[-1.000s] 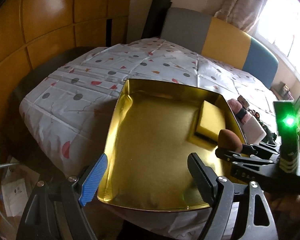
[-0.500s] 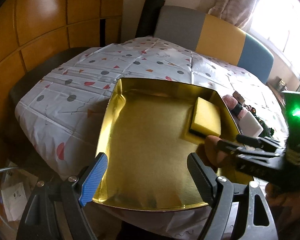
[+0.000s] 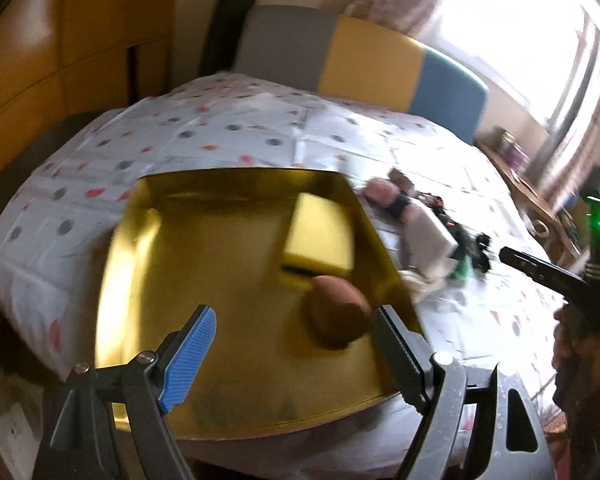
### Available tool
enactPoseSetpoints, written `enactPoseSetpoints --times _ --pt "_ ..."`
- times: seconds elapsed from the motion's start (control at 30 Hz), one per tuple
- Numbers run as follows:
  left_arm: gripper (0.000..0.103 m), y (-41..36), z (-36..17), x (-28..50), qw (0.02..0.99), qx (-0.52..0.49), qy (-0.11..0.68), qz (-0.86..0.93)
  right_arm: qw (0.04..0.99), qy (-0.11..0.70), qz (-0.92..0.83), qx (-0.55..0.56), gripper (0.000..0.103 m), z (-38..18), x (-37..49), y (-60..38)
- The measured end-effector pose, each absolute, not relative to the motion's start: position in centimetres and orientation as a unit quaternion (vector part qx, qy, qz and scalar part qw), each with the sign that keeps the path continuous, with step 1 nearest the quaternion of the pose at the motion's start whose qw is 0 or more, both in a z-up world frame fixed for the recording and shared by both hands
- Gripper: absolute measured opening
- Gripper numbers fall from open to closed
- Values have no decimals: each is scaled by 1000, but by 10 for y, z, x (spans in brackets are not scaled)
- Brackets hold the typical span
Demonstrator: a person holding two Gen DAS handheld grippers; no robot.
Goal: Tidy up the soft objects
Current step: 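Move the left gripper to the white foam roller and grasp it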
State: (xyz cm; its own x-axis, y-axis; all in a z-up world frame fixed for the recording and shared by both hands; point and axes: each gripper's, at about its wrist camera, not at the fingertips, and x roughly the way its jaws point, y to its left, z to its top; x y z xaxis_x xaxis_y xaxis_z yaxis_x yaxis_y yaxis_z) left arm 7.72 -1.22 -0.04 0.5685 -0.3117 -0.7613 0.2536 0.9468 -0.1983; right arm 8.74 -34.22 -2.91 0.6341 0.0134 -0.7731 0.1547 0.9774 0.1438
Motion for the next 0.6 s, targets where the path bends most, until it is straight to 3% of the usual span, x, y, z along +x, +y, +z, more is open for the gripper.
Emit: enactPoseSetpoints --times 0.27,0.43,0.6 --pt "78 -81 15 105 867 -11 449 -214 865 455 -139 161 77 -77 75 -427" --pt "71 -120 8 128 842 -17 480 -246 864 449 -148 172 77 -75 74 -437" --pt "70 -160 -2 149 822 -15 504 -265 866 444 -143 179 77 -72 74 -438"
